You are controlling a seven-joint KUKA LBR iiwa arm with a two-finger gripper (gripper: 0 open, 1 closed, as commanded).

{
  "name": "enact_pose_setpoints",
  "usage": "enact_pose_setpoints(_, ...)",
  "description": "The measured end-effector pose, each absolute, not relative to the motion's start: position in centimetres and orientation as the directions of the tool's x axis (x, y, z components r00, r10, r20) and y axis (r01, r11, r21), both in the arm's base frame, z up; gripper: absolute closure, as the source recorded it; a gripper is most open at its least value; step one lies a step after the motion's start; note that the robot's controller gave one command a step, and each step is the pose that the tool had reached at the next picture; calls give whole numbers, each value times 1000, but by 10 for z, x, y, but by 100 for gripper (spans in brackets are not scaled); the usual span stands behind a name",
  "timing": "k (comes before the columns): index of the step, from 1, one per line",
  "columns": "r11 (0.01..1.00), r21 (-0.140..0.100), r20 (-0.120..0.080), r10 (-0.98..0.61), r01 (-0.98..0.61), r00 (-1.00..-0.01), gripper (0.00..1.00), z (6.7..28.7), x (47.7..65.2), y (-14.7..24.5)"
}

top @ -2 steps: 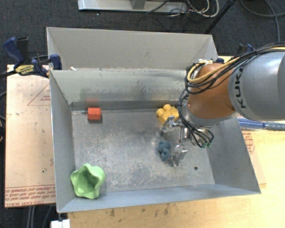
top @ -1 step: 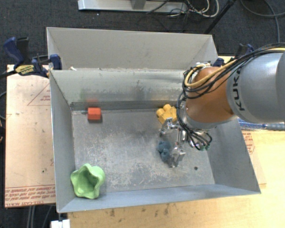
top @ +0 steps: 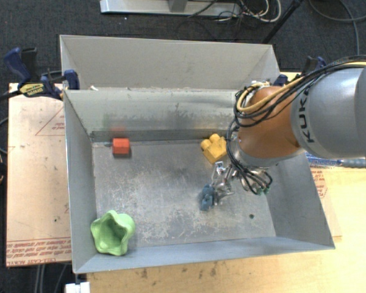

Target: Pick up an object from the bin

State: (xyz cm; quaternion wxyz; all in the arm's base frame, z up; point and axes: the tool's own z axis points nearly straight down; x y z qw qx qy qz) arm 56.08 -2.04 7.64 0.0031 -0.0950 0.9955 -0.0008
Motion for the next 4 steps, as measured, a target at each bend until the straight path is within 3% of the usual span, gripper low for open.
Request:
enact_pose_setpoints(1, 982, -1, -2, -189, -189, -982, 100, 79, 562, -21)
enact_pose_setpoints(3, 982, -1, -8, -188, -188, -982, 100, 180, 566, -19)
enact_pose_setpoints(4, 982, 0, -5, -187, -187, -982, 100, 197, 567, -19)
